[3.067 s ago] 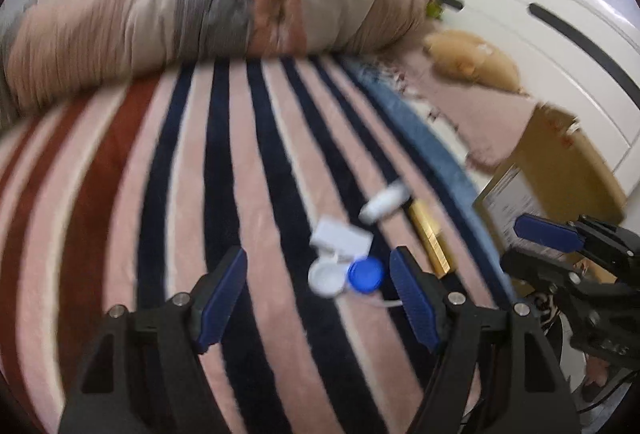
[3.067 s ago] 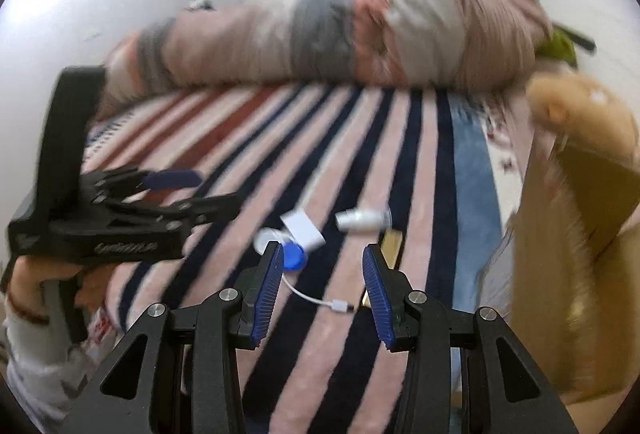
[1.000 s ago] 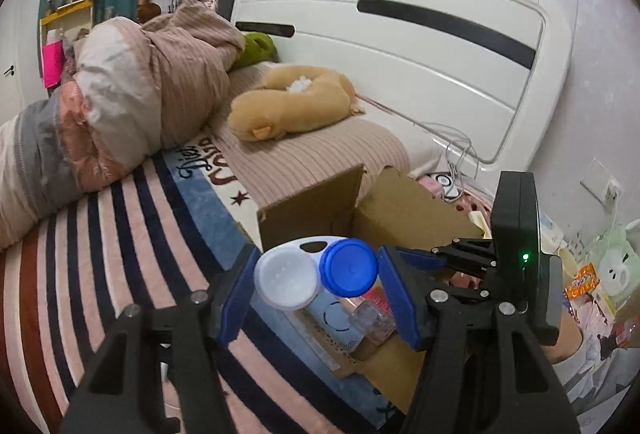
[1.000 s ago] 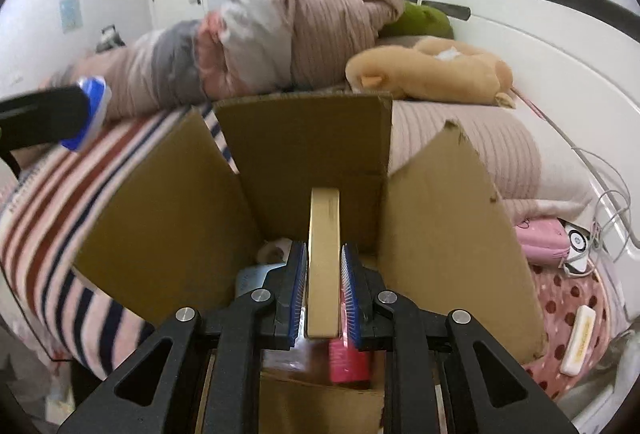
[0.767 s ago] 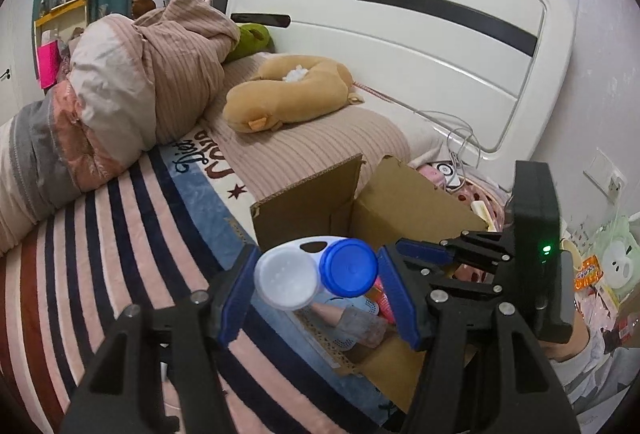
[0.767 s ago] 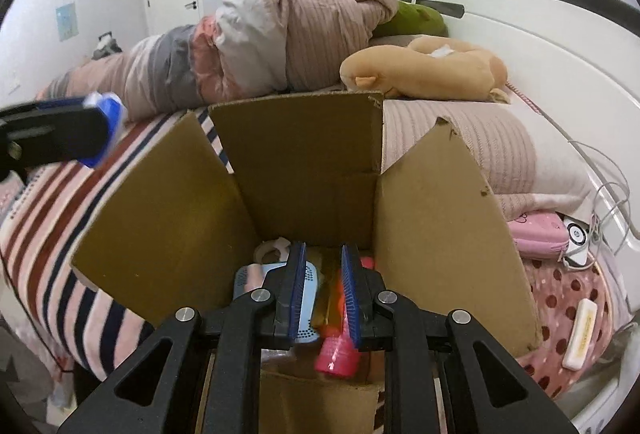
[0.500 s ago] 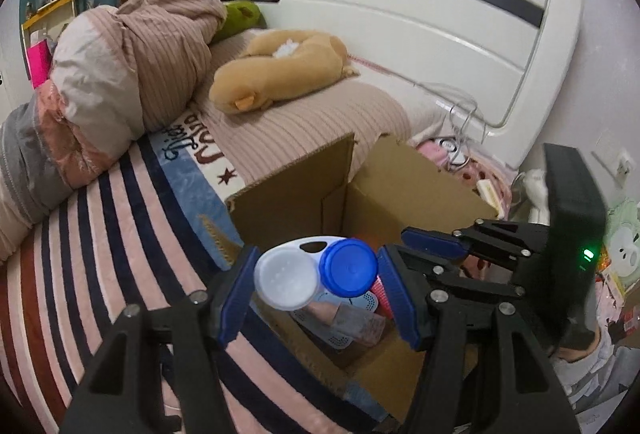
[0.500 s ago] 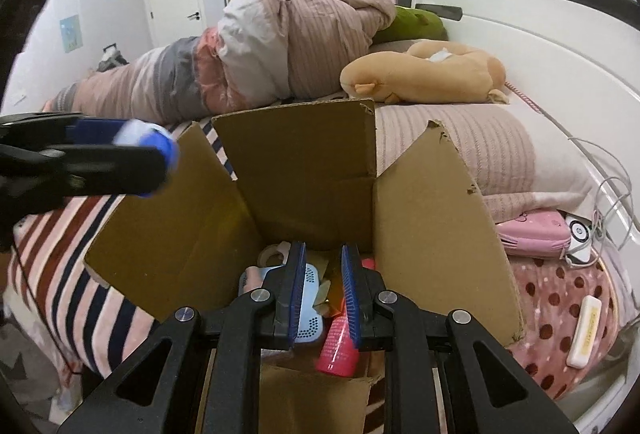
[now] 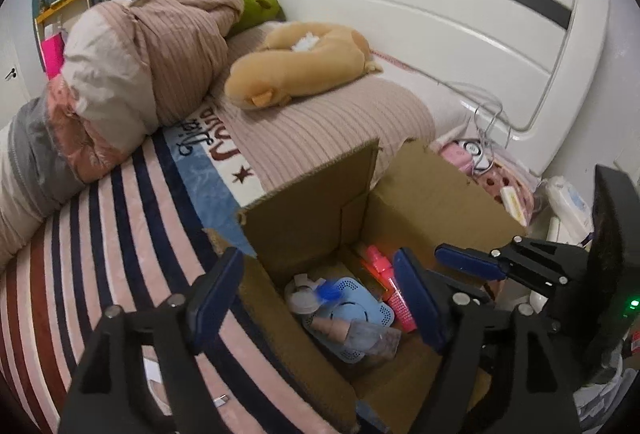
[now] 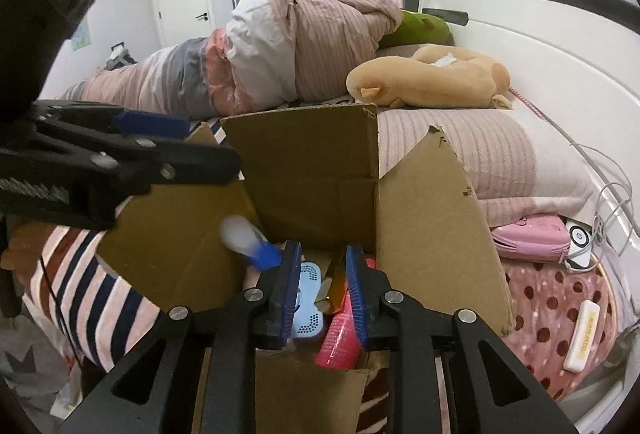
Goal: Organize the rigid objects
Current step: 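Lower the lens case and gold tube into the box, opening both grippers, then grasp the white adapter with the left gripper while the right grasps the small white bottle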
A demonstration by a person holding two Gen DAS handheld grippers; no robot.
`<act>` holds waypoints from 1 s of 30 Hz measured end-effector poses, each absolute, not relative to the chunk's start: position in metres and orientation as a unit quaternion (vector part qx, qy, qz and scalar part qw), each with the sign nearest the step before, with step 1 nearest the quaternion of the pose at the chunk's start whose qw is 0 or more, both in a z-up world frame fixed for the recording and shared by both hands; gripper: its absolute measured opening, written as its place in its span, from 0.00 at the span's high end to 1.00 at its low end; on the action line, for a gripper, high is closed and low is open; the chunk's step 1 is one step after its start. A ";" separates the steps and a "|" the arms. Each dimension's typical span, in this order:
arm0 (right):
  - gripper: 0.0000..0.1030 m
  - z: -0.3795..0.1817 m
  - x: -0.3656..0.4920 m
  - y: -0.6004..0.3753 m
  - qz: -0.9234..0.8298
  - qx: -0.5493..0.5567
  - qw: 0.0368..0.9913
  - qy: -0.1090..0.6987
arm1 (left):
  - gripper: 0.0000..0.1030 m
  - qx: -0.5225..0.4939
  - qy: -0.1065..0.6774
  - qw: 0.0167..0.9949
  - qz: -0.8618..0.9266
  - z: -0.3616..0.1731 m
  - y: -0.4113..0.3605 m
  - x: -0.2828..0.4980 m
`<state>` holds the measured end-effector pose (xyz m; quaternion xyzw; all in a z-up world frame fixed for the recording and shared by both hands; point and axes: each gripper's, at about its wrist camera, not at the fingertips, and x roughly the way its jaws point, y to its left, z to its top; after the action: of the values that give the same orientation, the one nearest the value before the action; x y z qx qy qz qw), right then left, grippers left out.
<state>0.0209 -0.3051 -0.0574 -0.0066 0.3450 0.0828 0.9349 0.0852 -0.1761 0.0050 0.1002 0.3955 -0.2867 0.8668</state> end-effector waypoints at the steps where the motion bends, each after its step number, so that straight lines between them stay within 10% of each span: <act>1: 0.82 -0.055 0.019 -0.303 0.082 -0.008 0.936 0.343 | 0.28 0.097 0.391 0.869 -0.286 0.009 -0.172 0.084; 19: 0.80 -0.024 0.025 -0.120 0.255 -0.051 0.911 0.320 | 0.24 0.002 0.365 0.920 -0.143 -0.016 0.054 0.068; 30: 0.36 -0.136 0.102 -0.083 0.188 -0.039 0.887 0.419 | 0.24 -0.017 0.456 0.877 -0.152 -0.132 0.082 0.103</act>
<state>0.1020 -0.0834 -0.1361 -0.0386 0.4193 0.1878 0.8874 0.1028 0.0819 -0.1324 -0.0166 0.4558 -0.1517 0.8769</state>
